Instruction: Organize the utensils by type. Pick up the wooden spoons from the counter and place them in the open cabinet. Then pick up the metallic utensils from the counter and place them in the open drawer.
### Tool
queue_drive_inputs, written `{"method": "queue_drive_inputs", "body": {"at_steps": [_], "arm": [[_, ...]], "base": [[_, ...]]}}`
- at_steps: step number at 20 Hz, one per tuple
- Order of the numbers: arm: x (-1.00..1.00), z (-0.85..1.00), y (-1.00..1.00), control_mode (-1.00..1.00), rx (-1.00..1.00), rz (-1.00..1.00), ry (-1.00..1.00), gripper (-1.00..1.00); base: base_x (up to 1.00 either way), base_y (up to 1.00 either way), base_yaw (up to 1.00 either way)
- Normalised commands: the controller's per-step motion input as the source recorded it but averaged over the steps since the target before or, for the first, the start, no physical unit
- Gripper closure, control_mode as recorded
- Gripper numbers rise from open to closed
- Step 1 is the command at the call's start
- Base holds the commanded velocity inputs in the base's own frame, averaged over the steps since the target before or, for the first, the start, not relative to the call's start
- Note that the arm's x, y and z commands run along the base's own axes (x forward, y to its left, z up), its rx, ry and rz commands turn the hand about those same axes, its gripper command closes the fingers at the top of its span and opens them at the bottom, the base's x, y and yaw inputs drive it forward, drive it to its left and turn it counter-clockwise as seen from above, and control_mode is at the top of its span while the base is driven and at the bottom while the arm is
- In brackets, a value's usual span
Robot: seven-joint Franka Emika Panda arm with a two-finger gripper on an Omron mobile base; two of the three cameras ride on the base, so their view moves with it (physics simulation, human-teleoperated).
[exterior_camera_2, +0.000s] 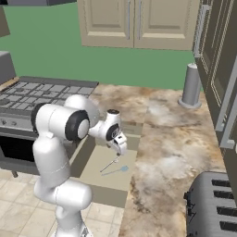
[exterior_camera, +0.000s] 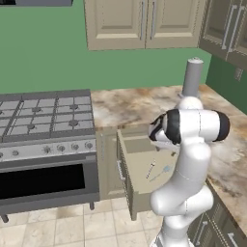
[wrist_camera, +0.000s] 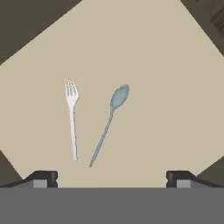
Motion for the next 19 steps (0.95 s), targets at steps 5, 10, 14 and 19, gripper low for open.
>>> {"method": "queue_drive_inputs", "body": {"at_steps": [5, 10, 14, 19], "arm": [[-0.12, 0.97, 0.19, -1.00, 0.00, 0.29, 0.00, -1.00], [-0.30, 0.88, 0.11, -1.00, 0.00, 0.31, -0.06, -1.00], [-0.48, 0.73, 0.08, -1.00, 0.00, 0.32, -0.17, -1.00], [-0.52, 0.66, 0.14, -1.00, 0.00, 0.30, -0.22, -1.00]], "base": [[0.00, 0.00, 0.00], [0.00, 0.00, 0.00], [0.00, 0.00, 0.00], [0.00, 0.00, 0.00]]}}
